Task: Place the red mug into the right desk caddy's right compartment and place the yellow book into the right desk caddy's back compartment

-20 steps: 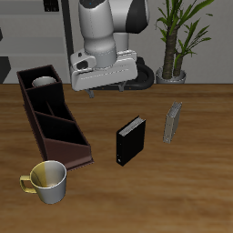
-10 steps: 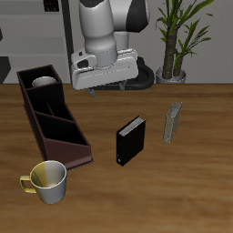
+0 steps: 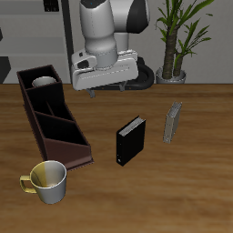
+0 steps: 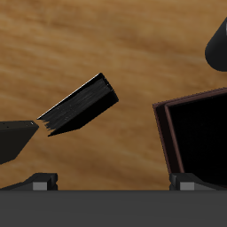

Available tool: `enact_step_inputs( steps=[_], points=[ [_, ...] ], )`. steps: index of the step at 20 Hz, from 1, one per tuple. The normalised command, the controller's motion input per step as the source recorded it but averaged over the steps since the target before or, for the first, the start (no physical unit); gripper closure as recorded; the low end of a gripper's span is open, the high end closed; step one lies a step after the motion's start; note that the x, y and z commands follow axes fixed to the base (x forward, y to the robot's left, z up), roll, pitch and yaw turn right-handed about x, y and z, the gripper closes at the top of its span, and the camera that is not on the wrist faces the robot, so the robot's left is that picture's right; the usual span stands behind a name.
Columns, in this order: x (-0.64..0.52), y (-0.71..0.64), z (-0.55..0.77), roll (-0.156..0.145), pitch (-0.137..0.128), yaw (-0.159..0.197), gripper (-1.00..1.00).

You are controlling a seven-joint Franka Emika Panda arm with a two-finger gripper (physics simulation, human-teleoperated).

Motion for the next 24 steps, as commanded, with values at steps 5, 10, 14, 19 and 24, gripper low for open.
enact_step_inputs(
  steps=[5, 10, 14, 19, 24],
  points=[
    [0.01, 0.06, 0.02, 0.002, -0.010, -0.009, -1.00],
    [0.06, 0.13, -0.02, -0.002, -0.004, -0.015, -1.00],
    [0.08, 0.10, 0.04, 0.002, -0.013, -0.022, -1.00],
    [0.15, 0.07, 0.04, -0.004, -0.015, -0.026, -1.00],
    [0.14, 0.09, -0.03, -0.001, -0.005, -0.080, -1.00]
  ],
)
